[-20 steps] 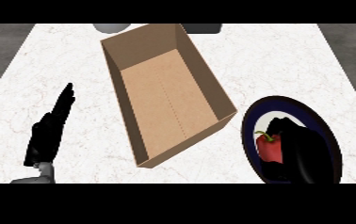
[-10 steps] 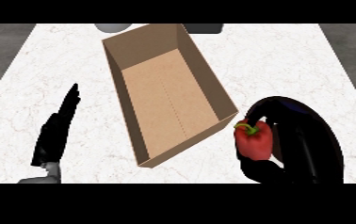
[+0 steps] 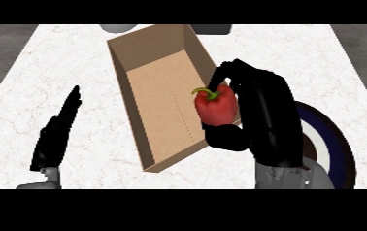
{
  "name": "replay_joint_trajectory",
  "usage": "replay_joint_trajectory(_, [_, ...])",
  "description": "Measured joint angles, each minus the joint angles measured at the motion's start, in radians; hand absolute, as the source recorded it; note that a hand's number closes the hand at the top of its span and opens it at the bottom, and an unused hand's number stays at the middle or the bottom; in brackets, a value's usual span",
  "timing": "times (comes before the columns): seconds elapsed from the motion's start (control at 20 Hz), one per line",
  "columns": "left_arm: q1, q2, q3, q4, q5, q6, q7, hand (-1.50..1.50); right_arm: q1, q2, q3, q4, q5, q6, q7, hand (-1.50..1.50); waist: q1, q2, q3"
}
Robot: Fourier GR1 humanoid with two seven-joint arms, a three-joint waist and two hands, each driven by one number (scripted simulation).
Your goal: Pick the bell pepper from the plate and place it in the cardboard box
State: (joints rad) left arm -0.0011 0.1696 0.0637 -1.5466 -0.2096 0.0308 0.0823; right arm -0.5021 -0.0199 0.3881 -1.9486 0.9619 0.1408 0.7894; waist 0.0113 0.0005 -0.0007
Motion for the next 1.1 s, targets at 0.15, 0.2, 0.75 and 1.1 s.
replay_joint_trajectory(0.15, [0.017, 0.002, 0.003, -0.011, 0.003, -0.01, -0.002, 0.0, -0.112, 0.01, -0.009, 0.109, -0.026, -0.022, 0.047, 1.5, 0.001, 0.0, 0.0])
replay_joint_trajectory(0.2, [0.008, 0.0, 0.003, -0.007, 0.001, -0.007, 0.0, 0.0, -0.147, 0.012, -0.015, 0.156, -0.037, -0.039, 0.05, 1.5, 0.002, 0.0, 0.0])
replay_joint_trajectory(0.75, [-0.012, -0.017, -0.014, -0.006, -0.022, -0.004, 0.009, 0.0, -0.417, 0.019, 0.012, 0.699, -0.194, -0.26, 0.027, 1.5, 0.018, 0.005, 0.0])
replay_joint_trajectory(1.1, [-0.017, -0.022, -0.018, 0.001, -0.021, -0.011, -0.005, 0.0, -0.489, 0.02, 0.071, 1.002, -0.346, -0.443, -0.011, -1.5, 0.032, 0.008, 0.0])
